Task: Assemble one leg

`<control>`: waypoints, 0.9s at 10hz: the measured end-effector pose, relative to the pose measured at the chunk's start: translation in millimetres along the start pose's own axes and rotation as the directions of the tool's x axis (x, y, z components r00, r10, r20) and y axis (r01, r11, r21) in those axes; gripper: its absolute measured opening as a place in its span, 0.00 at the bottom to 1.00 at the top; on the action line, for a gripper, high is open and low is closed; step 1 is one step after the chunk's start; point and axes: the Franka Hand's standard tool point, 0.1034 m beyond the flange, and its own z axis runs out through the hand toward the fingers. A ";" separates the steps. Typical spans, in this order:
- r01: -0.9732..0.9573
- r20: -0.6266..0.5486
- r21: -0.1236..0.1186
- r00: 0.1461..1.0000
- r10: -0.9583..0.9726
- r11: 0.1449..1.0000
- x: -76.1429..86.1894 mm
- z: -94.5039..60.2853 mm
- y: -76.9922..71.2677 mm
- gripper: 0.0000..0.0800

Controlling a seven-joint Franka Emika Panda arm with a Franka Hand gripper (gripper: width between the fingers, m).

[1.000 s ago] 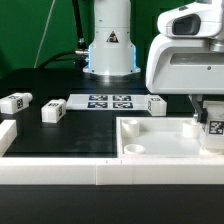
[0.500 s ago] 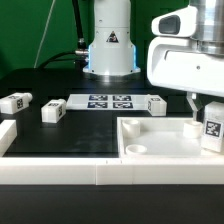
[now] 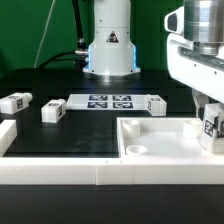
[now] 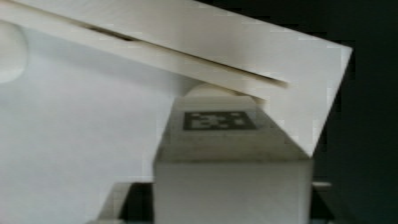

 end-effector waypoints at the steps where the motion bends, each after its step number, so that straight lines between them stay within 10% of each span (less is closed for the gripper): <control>1: -0.112 0.004 0.002 0.994 0.112 0.994 -0.1 0.1 0.4 0.36; 7: -0.431 0.022 -0.007 0.902 0.431 0.902 -0.7 0.9 1.6 0.39; 8: -0.420 0.022 -0.007 0.907 0.420 0.907 -0.8 1.3 1.8 0.61; 9: -0.391 0.023 -0.004 0.920 0.391 0.920 -2.3 1.4 1.1 0.61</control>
Offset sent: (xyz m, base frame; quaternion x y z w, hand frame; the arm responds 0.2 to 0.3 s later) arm -0.0059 -0.0063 -0.0007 -0.0094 -0.0003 0.2412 0.9704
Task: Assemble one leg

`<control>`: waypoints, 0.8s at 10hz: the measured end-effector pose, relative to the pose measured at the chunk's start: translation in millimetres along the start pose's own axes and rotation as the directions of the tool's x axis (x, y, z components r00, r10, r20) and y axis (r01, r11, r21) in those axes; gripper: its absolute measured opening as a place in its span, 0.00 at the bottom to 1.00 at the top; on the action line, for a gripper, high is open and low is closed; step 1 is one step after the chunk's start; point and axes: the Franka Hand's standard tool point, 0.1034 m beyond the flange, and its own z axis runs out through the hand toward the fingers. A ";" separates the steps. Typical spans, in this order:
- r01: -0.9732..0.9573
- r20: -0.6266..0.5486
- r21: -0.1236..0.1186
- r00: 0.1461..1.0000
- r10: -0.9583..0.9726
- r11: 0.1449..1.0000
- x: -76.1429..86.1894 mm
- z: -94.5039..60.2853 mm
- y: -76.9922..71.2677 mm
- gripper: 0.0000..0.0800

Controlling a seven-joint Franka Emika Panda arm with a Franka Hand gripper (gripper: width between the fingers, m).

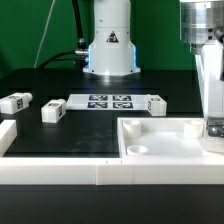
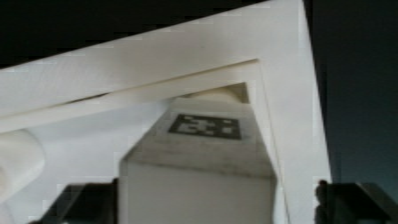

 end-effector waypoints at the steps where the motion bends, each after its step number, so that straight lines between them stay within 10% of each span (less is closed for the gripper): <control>1: 0.046 0.001 0.004 0.999 -0.046 0.999 -4.9 0.2 0.8 0.77; 8: 0.711 -0.012 0.000 0.703 -0.711 0.703 -17.9 0.1 2.0 0.81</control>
Offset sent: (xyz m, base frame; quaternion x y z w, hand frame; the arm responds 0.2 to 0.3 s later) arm -0.0002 0.0113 0.0019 0.0070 0.0061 -0.2933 0.9560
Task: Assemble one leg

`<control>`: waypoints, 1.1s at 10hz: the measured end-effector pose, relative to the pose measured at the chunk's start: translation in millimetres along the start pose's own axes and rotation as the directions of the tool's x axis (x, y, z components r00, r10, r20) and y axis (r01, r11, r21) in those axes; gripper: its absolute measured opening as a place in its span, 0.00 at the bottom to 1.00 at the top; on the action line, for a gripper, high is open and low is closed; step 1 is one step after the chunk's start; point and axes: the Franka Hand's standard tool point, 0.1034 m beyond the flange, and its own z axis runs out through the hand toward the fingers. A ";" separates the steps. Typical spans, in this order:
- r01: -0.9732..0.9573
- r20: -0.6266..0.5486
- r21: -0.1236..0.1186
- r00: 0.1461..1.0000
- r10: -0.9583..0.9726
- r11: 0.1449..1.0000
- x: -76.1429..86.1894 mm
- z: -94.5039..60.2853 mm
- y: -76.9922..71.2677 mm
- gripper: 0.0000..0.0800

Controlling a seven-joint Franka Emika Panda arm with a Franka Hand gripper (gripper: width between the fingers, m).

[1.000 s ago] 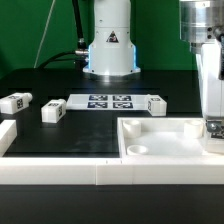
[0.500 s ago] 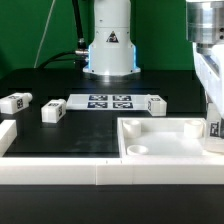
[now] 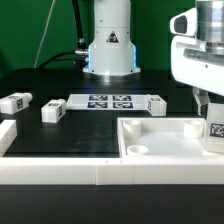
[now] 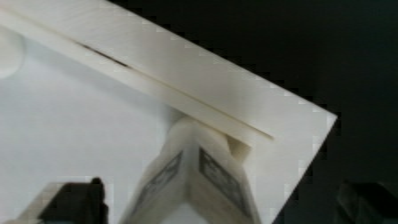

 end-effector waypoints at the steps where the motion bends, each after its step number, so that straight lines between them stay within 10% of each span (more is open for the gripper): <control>1: 0.105 -0.007 -0.004 0.994 -0.105 0.994 -0.6 -0.8 -1.4 0.81; 10: 0.750 -0.008 -0.028 0.660 -0.751 0.660 14.1 -2.4 3.6 0.81; 11: 0.746 -0.009 -0.028 0.665 -0.747 0.665 14.3 -2.5 3.7 0.65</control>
Offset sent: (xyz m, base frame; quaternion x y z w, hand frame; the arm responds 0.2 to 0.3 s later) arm 0.0019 0.0104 0.0031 0.0037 -0.0168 -0.2706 0.9625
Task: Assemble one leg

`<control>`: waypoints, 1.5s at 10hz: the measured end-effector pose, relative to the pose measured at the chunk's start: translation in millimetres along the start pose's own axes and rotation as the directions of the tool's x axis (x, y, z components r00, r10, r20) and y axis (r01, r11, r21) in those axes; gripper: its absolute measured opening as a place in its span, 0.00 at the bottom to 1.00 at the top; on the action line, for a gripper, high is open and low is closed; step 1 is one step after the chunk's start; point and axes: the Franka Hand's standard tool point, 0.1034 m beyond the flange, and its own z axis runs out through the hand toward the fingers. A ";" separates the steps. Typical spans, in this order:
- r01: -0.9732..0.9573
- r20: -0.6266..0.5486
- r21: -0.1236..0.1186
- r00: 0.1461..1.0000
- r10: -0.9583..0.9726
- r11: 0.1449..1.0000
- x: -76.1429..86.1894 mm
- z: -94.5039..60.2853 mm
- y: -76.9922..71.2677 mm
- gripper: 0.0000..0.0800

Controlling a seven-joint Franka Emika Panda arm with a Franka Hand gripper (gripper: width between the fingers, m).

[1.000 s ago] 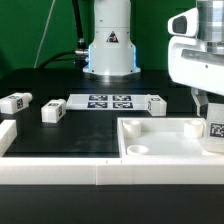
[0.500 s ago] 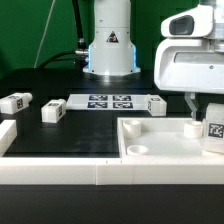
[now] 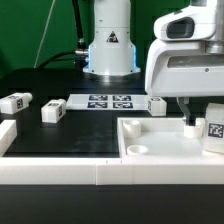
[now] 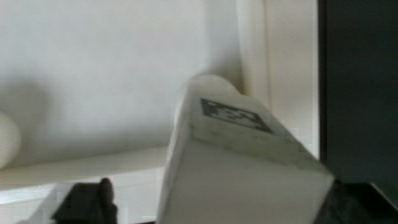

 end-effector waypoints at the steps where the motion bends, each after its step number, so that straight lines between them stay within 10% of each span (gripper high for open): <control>1: 0.000 0.000 0.000 1.000 0.000 1.000 0.1 0.0 0.2 0.49; 8: -0.277 0.001 0.001 0.961 0.277 0.961 -0.3 0.8 2.3 0.36; 12: -0.662 0.000 0.002 0.749 0.662 0.749 -0.1 1.2 6.9 0.36; 15: -0.902 -0.006 0.013 0.432 0.902 0.432 -4.5 1.4 7.7 0.36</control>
Offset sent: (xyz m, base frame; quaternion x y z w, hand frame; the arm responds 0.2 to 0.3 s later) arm 0.0000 0.0000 0.0000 0.0000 0.0000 0.0799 0.9968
